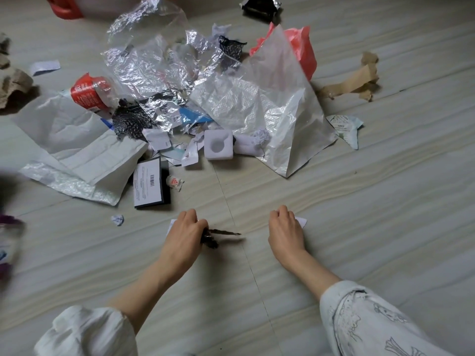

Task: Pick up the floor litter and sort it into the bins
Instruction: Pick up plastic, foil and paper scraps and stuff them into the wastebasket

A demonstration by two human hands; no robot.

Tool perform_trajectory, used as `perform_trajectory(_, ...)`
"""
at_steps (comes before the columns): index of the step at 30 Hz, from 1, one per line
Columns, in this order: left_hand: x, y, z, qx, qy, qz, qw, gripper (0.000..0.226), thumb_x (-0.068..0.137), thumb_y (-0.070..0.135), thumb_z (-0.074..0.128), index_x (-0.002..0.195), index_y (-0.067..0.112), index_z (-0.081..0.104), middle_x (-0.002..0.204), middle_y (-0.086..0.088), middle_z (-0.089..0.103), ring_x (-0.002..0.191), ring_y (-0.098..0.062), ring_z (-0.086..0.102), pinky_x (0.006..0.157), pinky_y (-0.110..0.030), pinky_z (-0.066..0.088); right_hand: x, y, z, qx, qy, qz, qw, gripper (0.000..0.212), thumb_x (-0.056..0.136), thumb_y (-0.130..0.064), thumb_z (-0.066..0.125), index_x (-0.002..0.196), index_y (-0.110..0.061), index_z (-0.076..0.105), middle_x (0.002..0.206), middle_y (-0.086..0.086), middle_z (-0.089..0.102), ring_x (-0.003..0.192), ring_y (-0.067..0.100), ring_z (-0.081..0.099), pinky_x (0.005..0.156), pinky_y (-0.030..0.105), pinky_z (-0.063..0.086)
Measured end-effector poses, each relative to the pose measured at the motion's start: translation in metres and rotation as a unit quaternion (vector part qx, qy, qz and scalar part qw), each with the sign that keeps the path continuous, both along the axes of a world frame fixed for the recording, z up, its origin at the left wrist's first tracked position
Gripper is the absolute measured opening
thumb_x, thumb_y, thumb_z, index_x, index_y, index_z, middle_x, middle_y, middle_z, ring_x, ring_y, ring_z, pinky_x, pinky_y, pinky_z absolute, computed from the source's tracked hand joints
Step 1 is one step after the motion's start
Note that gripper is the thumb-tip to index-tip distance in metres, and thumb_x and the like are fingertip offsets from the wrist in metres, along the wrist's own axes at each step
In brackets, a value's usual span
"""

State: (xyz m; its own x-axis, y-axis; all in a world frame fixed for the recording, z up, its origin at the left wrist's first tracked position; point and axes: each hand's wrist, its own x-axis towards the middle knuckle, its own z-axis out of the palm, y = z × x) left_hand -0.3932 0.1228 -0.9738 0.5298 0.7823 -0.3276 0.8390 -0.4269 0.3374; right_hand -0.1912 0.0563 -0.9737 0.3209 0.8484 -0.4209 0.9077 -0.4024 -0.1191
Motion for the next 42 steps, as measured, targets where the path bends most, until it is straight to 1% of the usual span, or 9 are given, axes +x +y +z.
perform_trajectory(4, -0.022, 0.001, 0.002, 0.015, 0.03, 0.007, 0.999, 0.037, 0.064, -0.005, 0.066, 0.099, 0.006, 0.062, 0.115, -0.012, 0.057, 0.105, -0.037, 0.052, 0.073, -0.04, 0.047, 0.005, -0.001, -0.001, -0.021, 0.029, 0.014, 0.999, 0.03, 0.089, 0.008, 0.04, 0.113, -0.003, 0.054, 0.125, 0.012, 0.044, 0.11, 0.026, 0.05, 0.072, 0.026, 0.038)
perform_trajectory(8, -0.036, -0.007, -0.006, -0.022, 0.127, 0.004, 0.992, 0.054, 0.074, 0.004, 0.061, 0.123, -0.002, 0.041, 0.152, -0.019, 0.016, 0.14, -0.038, 0.013, 0.098, -0.047, 0.037, -0.005, 0.01, 0.002, 0.012, 0.094, -0.03, 0.995, 0.018, 0.094, -0.009, 0.045, 0.102, -0.004, 0.06, 0.117, 0.009, 0.054, 0.109, 0.025, 0.051, 0.084, 0.03, 0.036)
perform_trajectory(12, -0.038, -0.006, -0.01, 0.012, 0.138, -0.004, 0.99, 0.058, 0.051, 0.004, 0.076, 0.103, 0.003, 0.051, 0.122, -0.017, 0.049, 0.108, -0.037, 0.047, 0.073, -0.043, 0.046, -0.025, 0.007, 0.0, 0.023, 0.115, 0.009, 0.993, 0.016, 0.094, -0.02, 0.05, 0.101, -0.013, 0.062, 0.116, 0.002, 0.055, 0.113, 0.022, 0.046, 0.092, 0.031, 0.034)
perform_trajectory(15, -0.032, 0.004, -0.007, -0.028, 0.127, 0.024, 0.991, 0.041, 0.076, 0.018, 0.063, 0.111, 0.005, 0.046, 0.12, -0.012, 0.044, 0.109, -0.033, 0.04, 0.075, -0.035, 0.035, -0.037, 0.002, 0.001, 0.014, 0.136, 0.023, 0.99, 0.018, 0.095, -0.02, 0.047, 0.104, -0.012, 0.06, 0.116, 0.002, 0.056, 0.113, 0.021, 0.047, 0.093, 0.029, 0.033)
perform_trajectory(22, -0.042, -0.01, 0.002, -0.17, -0.044, 0.132, 0.975, 0.043, 0.075, 0.015, 0.072, 0.106, 0.004, 0.043, 0.11, -0.014, 0.052, 0.099, -0.033, 0.052, 0.079, -0.035, 0.039, -0.034, 0.009, 0.016, -0.02, 0.153, -0.025, 0.988, 0.016, 0.094, -0.017, 0.046, 0.101, -0.01, 0.058, 0.107, 0.013, 0.067, 0.103, 0.033, 0.057, 0.076, 0.033, 0.041)
perform_trajectory(29, -0.085, -0.01, 0.068, -0.132, 0.014, 0.133, 0.982, 0.026, 0.08, 0.024, 0.068, 0.094, 0.006, 0.055, 0.101, -0.009, 0.042, 0.101, -0.032, 0.051, 0.078, -0.03, 0.04, -0.063, 0.031, 0.063, 0.03, 0.18, 0.001, 0.983, 0.02, 0.091, -0.015, 0.045, 0.1, -0.011, 0.062, 0.108, 0.016, 0.066, 0.103, 0.034, 0.057, 0.08, 0.033, 0.043)
perform_trajectory(33, -0.1, -0.02, 0.128, -0.1, 0.009, 0.13, 0.986, 0.027, 0.084, 0.016, 0.061, 0.103, 0.007, 0.045, 0.097, -0.011, 0.063, 0.09, -0.034, 0.058, 0.06, -0.031, 0.044, -0.084, 0.044, 0.1, 0.08, 0.217, -0.032, 0.972, 0.02, 0.086, -0.012, 0.052, 0.098, -0.014, 0.068, 0.109, 0.014, 0.066, 0.105, 0.032, 0.057, 0.08, 0.026, 0.042)
perform_trajectory(36, -0.12, -0.034, 0.16, -0.074, -0.049, 0.192, 0.977, 0.019, 0.083, 0.007, 0.054, 0.096, 0.013, 0.04, 0.075, -0.003, 0.053, 0.058, -0.019, 0.05, 0.036, -0.018, 0.034, -0.107, 0.042, 0.121, 0.096, 0.247, -0.057, 0.963, 0.021, 0.084, -0.011, 0.058, 0.101, -0.013, 0.069, 0.112, 0.014, 0.066, 0.106, 0.028, 0.057, 0.079, 0.023, 0.04)
perform_trajectory(42, -0.157, -0.031, 0.15, -0.115, -0.111, 0.316, 0.935, 0.018, 0.082, 0.006, 0.055, 0.099, 0.013, 0.055, 0.094, -0.009, 0.063, 0.079, -0.021, 0.054, 0.057, -0.027, 0.04, -0.12, 0.057, 0.132, 0.106, 0.352, -0.187, 0.911, 0.028, 0.075, -0.006, 0.07, 0.103, -0.008, 0.07, 0.101, 0.009, 0.065, 0.09, 0.017, 0.057, 0.073, 0.02, 0.042)
